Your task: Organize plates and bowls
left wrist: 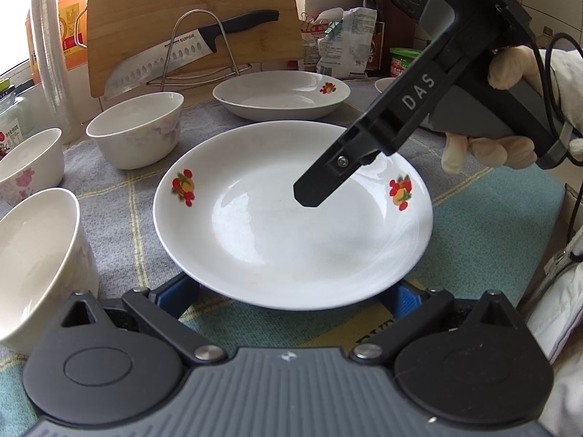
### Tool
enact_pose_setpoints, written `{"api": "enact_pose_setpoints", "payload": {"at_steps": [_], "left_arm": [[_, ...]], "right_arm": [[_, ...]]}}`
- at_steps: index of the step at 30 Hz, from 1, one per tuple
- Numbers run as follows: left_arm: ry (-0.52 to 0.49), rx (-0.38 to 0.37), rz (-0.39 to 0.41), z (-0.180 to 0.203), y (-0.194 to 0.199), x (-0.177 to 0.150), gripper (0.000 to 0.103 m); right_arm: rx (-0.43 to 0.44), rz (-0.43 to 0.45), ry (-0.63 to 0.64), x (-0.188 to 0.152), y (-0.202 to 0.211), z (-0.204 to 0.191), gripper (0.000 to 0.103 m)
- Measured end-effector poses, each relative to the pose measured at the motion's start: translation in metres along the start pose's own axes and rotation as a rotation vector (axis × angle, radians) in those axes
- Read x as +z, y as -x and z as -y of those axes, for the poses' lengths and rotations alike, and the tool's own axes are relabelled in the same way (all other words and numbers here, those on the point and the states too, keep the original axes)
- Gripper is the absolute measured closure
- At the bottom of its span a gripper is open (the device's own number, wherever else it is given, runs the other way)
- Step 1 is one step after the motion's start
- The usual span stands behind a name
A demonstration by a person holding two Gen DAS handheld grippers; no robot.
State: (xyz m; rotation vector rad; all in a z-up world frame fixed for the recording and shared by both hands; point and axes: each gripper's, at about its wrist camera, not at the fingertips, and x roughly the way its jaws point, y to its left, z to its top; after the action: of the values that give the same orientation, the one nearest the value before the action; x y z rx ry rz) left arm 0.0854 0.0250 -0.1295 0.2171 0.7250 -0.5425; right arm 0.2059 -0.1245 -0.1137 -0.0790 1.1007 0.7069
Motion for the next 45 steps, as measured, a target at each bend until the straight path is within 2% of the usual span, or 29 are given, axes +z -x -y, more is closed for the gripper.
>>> {"api": "enact_pose_setpoints", "payload": {"at_steps": [10,26,45], "left_arm": [[-0.014,-0.012,-0.006,-0.001,0.000,0.001,0.000],[-0.046,-0.044,-0.016,-0.002,-0.001,0.005,0.000],[-0.049,-0.049,-0.044,-0.003,-0.004,0.008,0.000]], "right_arm": [[0.022,-0.018,0.071,0.018,-0.012,0.002,0.000],[0.152,-0.048,0.052,0.035,-0.018,0.014,0.000],[0.126,-0.069,0.044,0.034,-0.019,0.009,0.000]]}}
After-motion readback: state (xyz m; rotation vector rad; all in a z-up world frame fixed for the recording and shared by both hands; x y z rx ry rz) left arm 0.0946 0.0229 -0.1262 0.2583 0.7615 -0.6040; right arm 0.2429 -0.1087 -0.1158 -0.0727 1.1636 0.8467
